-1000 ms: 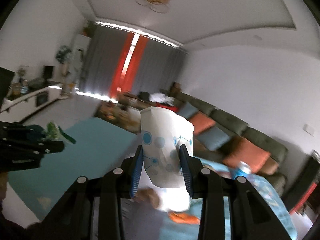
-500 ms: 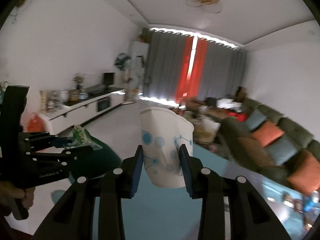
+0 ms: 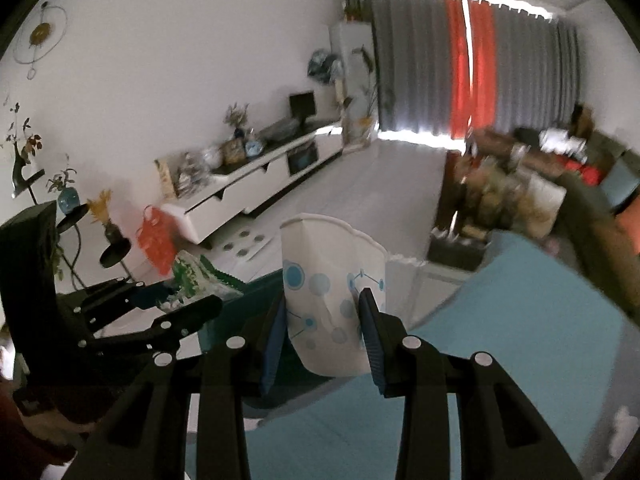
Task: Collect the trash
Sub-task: 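Carry the wrapper and cup over the green bin and open both grippers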
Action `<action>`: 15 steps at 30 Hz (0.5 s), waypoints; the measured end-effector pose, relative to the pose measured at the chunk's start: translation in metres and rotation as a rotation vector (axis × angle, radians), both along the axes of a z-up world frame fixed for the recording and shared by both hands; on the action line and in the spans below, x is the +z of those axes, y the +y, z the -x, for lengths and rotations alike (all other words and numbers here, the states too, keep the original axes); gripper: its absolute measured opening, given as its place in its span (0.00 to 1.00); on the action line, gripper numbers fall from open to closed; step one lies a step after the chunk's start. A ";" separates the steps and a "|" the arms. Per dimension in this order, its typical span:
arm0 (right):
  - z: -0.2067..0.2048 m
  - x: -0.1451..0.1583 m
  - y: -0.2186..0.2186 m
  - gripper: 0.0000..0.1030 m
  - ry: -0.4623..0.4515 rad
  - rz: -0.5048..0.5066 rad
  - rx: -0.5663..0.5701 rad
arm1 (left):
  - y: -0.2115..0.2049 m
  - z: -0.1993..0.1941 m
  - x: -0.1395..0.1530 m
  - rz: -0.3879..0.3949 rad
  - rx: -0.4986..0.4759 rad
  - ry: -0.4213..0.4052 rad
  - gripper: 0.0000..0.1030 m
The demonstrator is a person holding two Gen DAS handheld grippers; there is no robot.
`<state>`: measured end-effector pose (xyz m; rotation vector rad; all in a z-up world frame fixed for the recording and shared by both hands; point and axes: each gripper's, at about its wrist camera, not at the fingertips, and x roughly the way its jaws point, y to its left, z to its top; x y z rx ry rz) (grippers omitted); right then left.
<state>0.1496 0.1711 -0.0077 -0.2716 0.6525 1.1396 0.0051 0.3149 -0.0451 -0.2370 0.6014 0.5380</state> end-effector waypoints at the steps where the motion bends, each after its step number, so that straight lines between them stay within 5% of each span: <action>1: 0.000 -0.005 0.005 0.33 0.028 0.010 0.011 | 0.003 -0.011 -0.007 0.011 0.004 0.016 0.41; 15: -0.027 -0.070 0.073 0.34 0.337 0.183 0.033 | 0.047 -0.062 -0.079 0.157 0.015 0.106 0.41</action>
